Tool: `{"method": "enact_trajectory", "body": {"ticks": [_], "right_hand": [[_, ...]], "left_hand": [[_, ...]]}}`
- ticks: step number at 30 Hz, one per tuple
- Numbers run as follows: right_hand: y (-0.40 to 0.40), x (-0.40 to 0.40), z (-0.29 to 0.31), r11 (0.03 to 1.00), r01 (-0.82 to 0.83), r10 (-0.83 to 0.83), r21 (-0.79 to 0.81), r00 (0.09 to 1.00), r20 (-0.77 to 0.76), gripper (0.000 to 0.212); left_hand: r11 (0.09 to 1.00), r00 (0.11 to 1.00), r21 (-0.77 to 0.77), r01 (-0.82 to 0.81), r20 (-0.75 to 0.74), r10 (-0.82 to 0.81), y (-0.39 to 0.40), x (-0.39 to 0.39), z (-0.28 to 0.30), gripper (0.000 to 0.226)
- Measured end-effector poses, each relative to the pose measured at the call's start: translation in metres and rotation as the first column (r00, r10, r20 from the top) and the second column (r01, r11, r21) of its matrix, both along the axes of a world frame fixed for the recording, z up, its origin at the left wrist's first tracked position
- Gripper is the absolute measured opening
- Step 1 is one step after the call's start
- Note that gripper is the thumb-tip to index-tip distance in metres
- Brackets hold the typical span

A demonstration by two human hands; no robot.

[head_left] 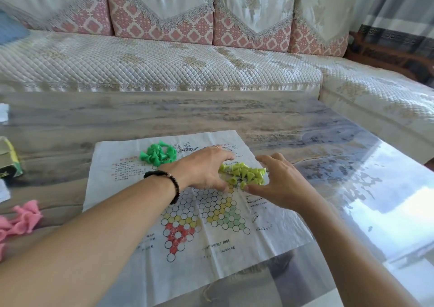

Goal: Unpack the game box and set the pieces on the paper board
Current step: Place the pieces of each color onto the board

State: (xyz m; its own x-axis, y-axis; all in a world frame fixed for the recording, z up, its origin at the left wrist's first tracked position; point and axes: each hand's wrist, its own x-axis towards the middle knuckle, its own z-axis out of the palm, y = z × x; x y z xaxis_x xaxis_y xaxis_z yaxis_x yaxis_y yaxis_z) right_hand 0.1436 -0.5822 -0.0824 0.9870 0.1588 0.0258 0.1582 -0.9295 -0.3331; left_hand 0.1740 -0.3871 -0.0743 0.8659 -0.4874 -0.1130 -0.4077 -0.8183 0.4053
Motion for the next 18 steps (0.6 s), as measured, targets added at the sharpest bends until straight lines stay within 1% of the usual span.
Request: {"method": "enact_trajectory", "body": {"ticks": [5,9,12,14,16,18], "right_hand": [[0.032,-0.021,0.009,0.999,-0.046,0.043,0.021,0.992,0.119,0.074],[0.07,-0.041,0.01,0.995,-0.094,0.086,0.034,0.98,0.181,0.065],[0.102,-0.055,0.007,0.989,-0.144,0.137,0.017,0.965,0.222,0.064],[0.124,-0.064,0.005,0.983,-0.181,0.182,-0.025,0.955,0.236,0.066],[0.145,-0.074,0.004,0.974,-0.212,0.225,-0.079,0.942,0.25,0.066],[0.167,-0.084,0.003,0.959,-0.257,0.28,-0.118,0.926,0.254,0.066]], "left_hand": [[0.999,0.995,-0.002,-0.043,0.089,0.043,0.029,-0.028,0.004,0.078],[0.996,0.983,0.009,-0.094,0.162,0.091,0.068,-0.061,0.002,0.071],[0.991,0.95,0.053,-0.123,0.296,0.103,0.105,-0.086,-0.002,0.067],[0.986,0.924,0.061,-0.155,0.363,0.123,0.129,-0.104,-0.005,0.071],[0.977,0.9,0.079,-0.196,0.41,0.147,0.153,-0.124,-0.008,0.081],[0.964,0.872,0.081,-0.254,0.451,0.192,0.175,-0.146,-0.012,0.08]]}}
